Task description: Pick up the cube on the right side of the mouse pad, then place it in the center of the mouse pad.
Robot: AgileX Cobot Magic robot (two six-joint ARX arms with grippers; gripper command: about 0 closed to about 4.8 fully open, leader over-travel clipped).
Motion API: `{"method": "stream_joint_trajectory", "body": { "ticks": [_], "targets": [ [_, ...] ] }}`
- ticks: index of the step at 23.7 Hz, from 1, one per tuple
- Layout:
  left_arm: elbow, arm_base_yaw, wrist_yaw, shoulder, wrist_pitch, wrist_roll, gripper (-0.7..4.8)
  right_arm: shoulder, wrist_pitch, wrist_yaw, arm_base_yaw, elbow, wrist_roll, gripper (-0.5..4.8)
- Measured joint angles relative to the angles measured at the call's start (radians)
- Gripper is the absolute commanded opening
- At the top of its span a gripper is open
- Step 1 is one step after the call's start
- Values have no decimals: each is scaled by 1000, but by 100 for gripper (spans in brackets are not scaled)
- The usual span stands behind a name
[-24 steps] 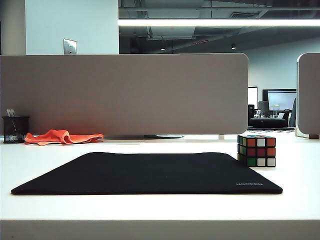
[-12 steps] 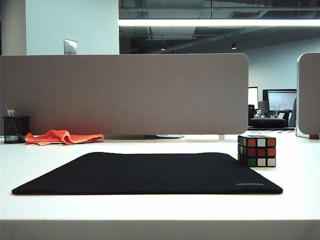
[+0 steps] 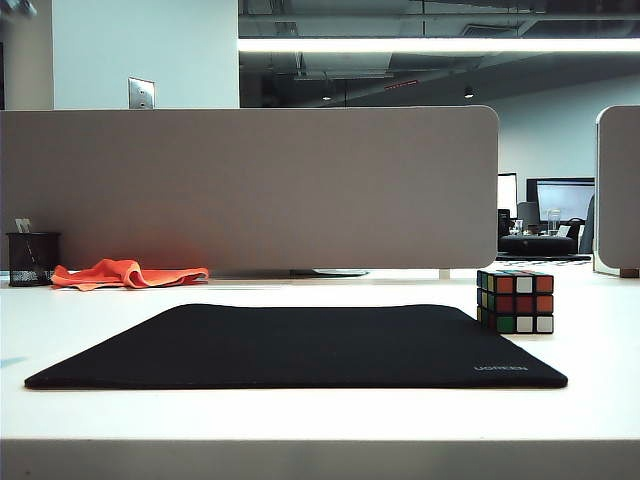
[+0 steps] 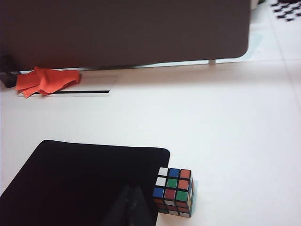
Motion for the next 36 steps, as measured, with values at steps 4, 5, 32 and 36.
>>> {"method": "stream_joint_trajectory", "body": {
  "ticks": [4, 5, 32, 36],
  "targets": [
    [53, -25, 44, 82, -6, 0, -5, 68, -37, 87, 25, 7, 0, -1],
    [60, -33, 45, 90, -4, 2, -5, 81, -51, 96, 30, 6, -3, 0],
    [71, -226, -113, 204, 0, 108, 188, 531, -192, 181, 191, 156, 0, 479],
    [71, -226, -112, 204, -1, 105, 189, 659, -231, 207, 191, 282, 1, 479]
  ]
}}
